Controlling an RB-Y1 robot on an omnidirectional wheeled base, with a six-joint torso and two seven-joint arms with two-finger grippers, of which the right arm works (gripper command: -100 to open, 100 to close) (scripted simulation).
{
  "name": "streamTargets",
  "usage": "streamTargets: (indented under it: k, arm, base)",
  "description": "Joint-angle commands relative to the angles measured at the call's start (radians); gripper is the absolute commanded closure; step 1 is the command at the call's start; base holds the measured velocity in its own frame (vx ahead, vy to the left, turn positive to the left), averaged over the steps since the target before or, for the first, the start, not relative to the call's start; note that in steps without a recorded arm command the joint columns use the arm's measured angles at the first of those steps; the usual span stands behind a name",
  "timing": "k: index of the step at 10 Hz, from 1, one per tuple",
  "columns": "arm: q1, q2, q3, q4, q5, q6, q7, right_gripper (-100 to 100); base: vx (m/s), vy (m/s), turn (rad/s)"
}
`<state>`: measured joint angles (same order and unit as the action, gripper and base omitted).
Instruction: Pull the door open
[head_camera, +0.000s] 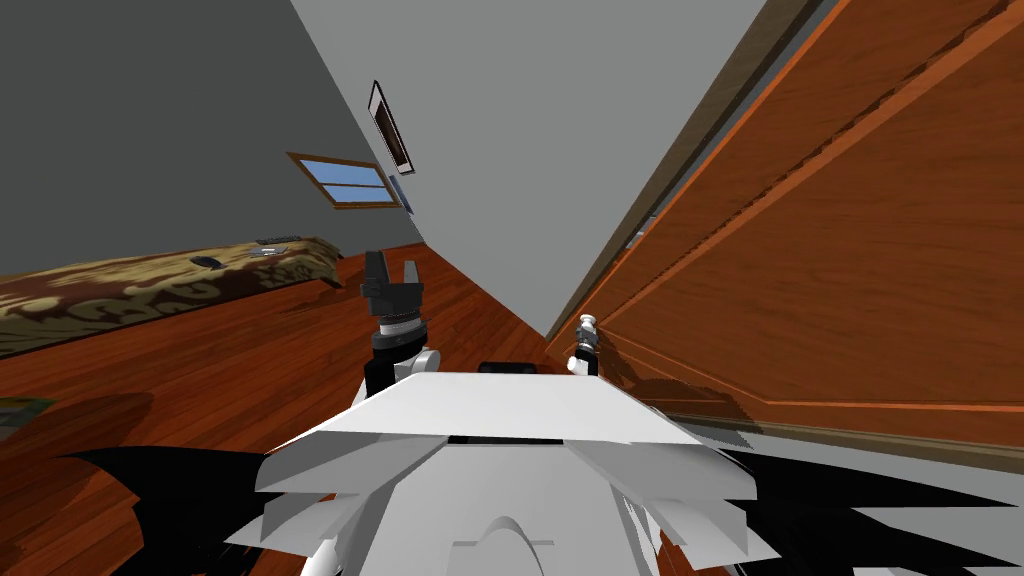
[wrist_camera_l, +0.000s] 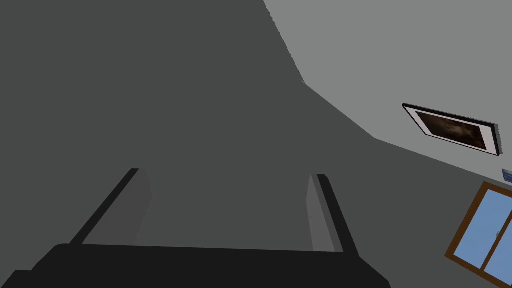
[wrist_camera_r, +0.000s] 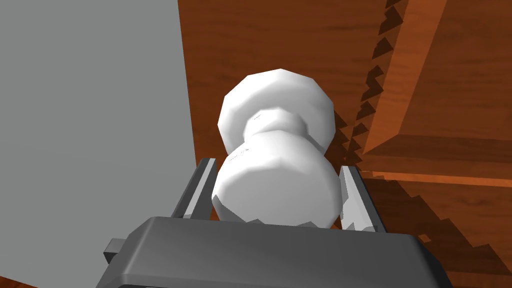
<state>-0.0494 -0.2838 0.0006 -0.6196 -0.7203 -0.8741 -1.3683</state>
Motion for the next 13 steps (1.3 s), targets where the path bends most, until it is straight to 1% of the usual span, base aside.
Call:
streamTargets:
  k: [1,3,8,9,10,13]
  arm:
    - [0.003,-0.006,0.02,-0.008,0.012,0.003,-0.018,100]
    - [0.005,-0.011,0.035,-0.013,0.021,0.006,-0.032,100]
    - [0.015,-0.035,0.108,-0.041,0.066,0.019,-0.097,100]
    - [0.007,-0.032,0.101,-0.023,0.061,0.015,-0.091,100]
    - [0.013,-0.033,0.115,-0.028,0.059,0.017,-0.095,100]
    - [0.021,-0.041,0.132,-0.042,0.051,0.016,-0.096,100]
  base:
    - [-0.138,-0.012,0.077]
    - [-0.222,-0.01,0.085]
    - [-0.265,-0.005,0.088]
    - [-0.115,-0.01,0.036]
    - [-0.164,-0.023,0.146]
    - [-0.237,-0.02,0.156]
